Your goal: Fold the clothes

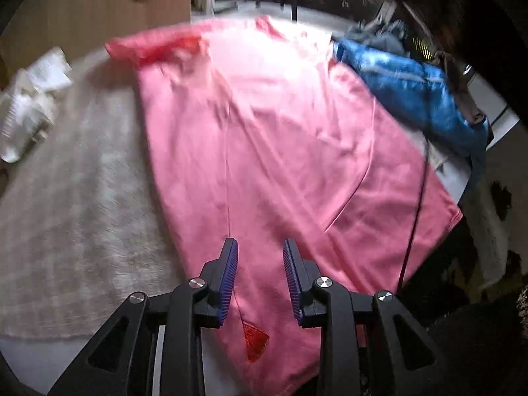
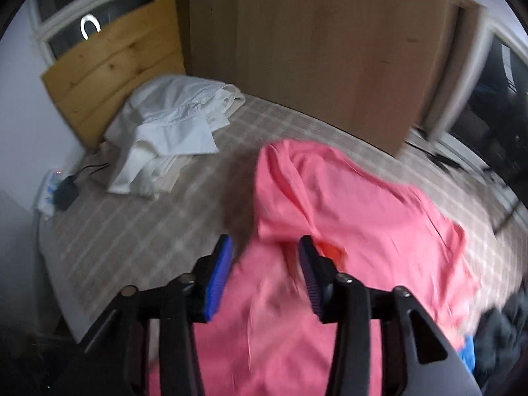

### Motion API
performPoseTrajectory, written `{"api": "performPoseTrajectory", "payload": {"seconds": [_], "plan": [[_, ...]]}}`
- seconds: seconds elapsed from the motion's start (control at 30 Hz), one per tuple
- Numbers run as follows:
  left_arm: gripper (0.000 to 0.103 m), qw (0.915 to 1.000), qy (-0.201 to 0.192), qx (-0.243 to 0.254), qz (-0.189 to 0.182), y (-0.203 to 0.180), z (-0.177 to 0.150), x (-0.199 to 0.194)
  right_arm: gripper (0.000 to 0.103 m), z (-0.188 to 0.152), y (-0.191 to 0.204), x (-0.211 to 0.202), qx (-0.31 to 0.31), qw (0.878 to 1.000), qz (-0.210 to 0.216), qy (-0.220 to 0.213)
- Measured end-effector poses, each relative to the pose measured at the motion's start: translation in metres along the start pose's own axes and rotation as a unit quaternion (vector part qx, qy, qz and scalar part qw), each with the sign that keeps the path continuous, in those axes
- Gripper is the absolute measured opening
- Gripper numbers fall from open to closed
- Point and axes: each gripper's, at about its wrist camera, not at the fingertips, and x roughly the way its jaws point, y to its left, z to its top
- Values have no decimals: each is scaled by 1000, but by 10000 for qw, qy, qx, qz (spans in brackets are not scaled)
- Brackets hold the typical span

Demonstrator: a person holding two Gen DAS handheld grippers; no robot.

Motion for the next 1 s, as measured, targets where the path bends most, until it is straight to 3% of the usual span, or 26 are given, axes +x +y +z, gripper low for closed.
{"api": "performPoseTrajectory", "payload": {"seconds": [0.07, 0.17, 0.3, 0.33, 0.37, 0.47, 0.57, 0.6, 0.63, 0.67, 0.73, 0.8, 0.9, 1.0], "plan": [[27, 9999, 60, -52, -82, 5, -2, 7, 44, 20, 13, 34, -244, 9994, -69, 228], [27, 9998, -15, -112, -133, 9, -3, 5, 44, 30, 33, 82, -960, 9914, -699, 543], [27, 9991, -32, -365, -189, 13, -2, 5, 43, 28, 27, 118, -1464, 9780, -1263, 780], [27, 9990, -25, -394, -186, 13, -1, 5, 32, 29, 20, 120, -1469, 9776, -1284, 792], [27, 9989, -24, -427, -189, 14, -1, 5, 2, 32, 10, 120, -1370, 9808, -1113, 833], [27, 9984, -20, -524, -195, 15, 0, 6, 2, 46, -36, 105, -715, 9940, -101, 817], [27, 9983, 11, -556, -159, 15, 2, 8, 4, 57, -112, 94, 317, 9970, 297, 638], [27, 9984, 29, -551, -138, 14, 3, 9, 9, 58, -135, 96, 506, 9961, 110, 720], [27, 9983, 47, -560, -123, 13, 4, 9, 29, 59, -147, 98, 490, 9951, -182, 840], [29, 9983, 65, -568, -111, 13, 5, 10, 36, 62, -154, 98, 424, 9944, -441, 865], [30, 9982, 89, -584, -108, 13, 5, 9, 36, 71, -160, 88, 281, 9971, -479, 513], [33, 9982, 120, -577, -112, 13, 5, 9, 37, 86, -159, 84, 317, 9992, -82, 250], [34, 9987, 177, -478, -70, 10, 6, 10, 37, 102, -139, 112, 11, 9965, 549, 629], [34, 9986, 204, -494, -45, 10, 7, 11, 37, 106, -121, 138, -242, 9937, 673, 864]]}}
